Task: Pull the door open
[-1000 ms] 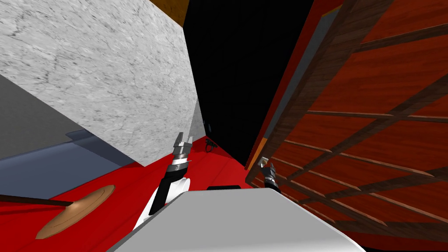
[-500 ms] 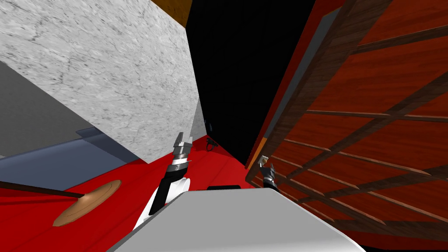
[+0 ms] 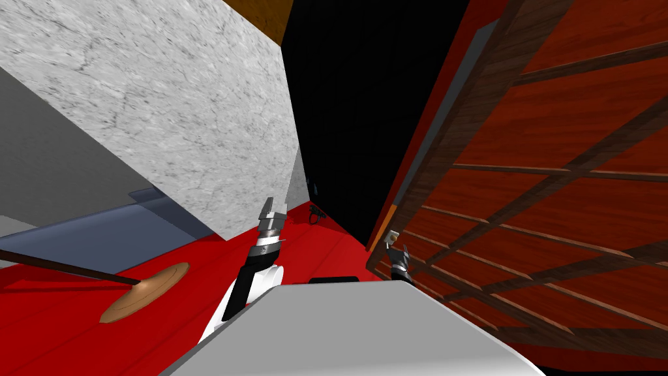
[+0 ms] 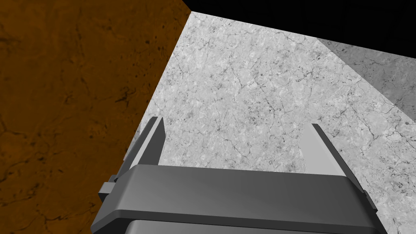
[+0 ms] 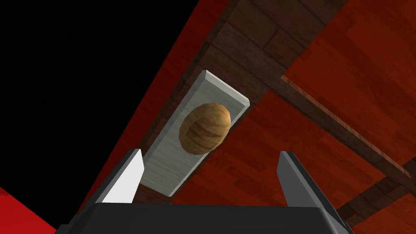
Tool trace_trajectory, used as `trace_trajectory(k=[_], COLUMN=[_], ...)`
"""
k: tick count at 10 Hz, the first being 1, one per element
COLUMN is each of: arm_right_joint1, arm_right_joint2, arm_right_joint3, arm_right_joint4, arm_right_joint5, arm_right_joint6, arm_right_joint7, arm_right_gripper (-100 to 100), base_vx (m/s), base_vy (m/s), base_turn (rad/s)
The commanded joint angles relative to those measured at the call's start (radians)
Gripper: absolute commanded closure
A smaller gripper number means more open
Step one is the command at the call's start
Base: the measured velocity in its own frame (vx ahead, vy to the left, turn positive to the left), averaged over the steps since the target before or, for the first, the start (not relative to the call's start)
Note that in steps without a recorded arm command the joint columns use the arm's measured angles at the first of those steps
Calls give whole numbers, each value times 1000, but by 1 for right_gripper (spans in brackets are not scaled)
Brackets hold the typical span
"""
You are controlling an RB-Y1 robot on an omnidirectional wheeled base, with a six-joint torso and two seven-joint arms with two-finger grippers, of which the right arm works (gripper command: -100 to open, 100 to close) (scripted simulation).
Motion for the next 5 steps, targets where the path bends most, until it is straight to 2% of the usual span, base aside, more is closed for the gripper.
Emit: trace_trajectory(k=[1, 2, 3, 5], arm_right_joint1=[5, 9, 9, 17], arm_right_joint2=[3, 6, 6, 11], arm_right_joint3=[13, 24, 24, 46], arm_right_joint4=[-12, -23, -23, -43], arm_right_joint5=[-22, -42, -42, -79], arm_right_joint6=[-8, -15, -15, -30], arm_right_joint7=[-50, -77, -90, -154], arm_right_gripper=[-100, -100, -100, -100], base_vx=[-50, -64, -46, -53], base_vy=[10, 12, 1, -4], base_turn=[37, 72, 15, 47])
